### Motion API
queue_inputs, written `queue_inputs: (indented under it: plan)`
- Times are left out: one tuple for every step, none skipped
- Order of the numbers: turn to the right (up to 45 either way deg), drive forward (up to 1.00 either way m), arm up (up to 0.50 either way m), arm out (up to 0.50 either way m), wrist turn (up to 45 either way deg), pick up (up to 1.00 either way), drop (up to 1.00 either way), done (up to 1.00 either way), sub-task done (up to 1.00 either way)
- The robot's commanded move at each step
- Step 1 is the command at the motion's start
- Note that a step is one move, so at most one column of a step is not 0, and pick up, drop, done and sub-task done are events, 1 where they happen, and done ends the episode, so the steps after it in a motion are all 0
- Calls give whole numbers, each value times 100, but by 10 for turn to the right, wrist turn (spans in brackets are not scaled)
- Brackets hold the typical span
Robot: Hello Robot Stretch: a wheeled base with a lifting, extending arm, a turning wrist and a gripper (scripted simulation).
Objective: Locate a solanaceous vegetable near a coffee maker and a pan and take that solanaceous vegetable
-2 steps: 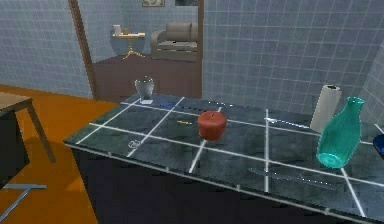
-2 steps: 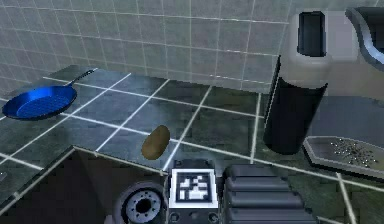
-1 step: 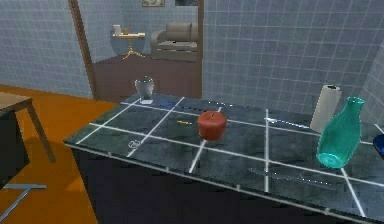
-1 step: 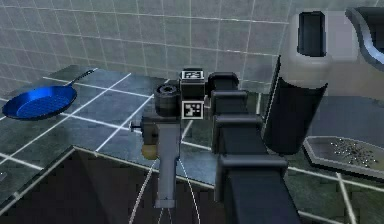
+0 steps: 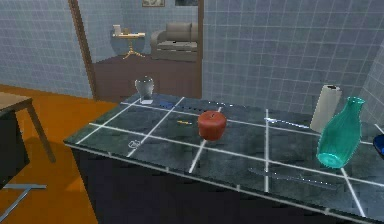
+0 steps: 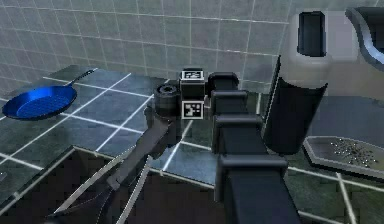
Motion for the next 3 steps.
queue_inputs:
  plan:
    - [0,0,0,0,450,0,0,0,0]
    - [0,0,0,0,450,0,0,0,0]
    - [0,0,0,0,180,0,0,0,0]
